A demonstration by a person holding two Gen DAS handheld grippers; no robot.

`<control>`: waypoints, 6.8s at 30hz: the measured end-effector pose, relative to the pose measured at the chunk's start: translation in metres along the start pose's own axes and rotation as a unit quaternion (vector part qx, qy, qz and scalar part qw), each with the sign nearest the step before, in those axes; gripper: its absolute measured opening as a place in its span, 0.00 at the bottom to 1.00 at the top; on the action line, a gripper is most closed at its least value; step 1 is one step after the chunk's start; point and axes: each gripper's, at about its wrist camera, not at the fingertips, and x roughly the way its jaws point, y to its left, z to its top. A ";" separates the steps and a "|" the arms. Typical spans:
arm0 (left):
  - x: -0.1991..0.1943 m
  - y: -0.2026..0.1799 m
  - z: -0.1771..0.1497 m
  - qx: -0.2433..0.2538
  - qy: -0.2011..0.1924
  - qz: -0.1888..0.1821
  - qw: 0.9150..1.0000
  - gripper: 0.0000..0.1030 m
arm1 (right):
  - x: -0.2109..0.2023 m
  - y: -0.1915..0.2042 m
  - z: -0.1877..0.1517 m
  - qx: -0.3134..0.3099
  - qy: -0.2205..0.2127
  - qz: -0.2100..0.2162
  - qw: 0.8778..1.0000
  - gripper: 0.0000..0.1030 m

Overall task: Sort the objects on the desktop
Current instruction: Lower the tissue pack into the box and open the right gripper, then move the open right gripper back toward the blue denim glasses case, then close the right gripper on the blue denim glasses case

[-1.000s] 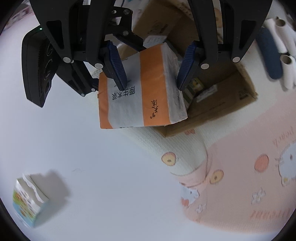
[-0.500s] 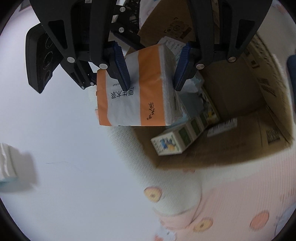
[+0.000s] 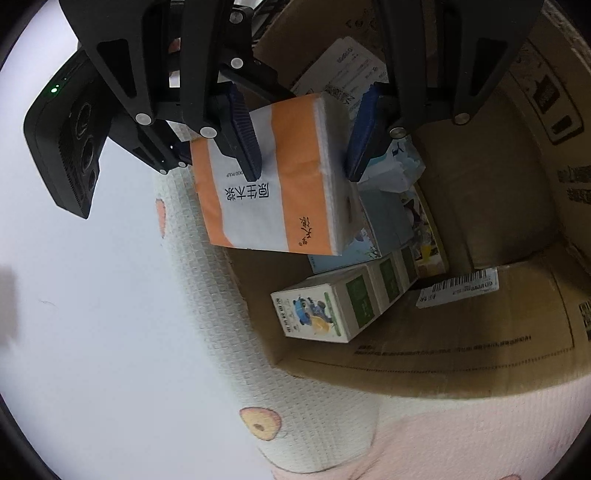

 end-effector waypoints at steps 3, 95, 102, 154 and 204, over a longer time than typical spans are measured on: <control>0.008 0.005 -0.001 -0.012 0.015 0.002 1.000 0.50 | 0.006 -0.001 0.001 -0.004 0.020 0.000 1.000 0.79; -0.205 0.074 -0.062 0.110 -0.122 0.183 0.969 0.56 | -0.051 0.182 0.031 0.183 -0.076 -0.133 0.971 0.59; -0.226 0.113 -0.062 0.032 -0.122 0.181 0.975 0.56 | -0.062 0.210 0.033 0.158 -0.091 -0.137 0.974 0.64; -0.164 0.285 -0.020 -0.099 -0.068 0.008 0.993 0.56 | 0.131 0.314 0.040 0.032 -0.125 -0.013 0.992 0.68; -0.143 0.265 -0.048 -0.063 -0.048 0.049 0.996 0.47 | 0.152 0.293 -0.007 0.120 -0.060 0.106 0.985 0.56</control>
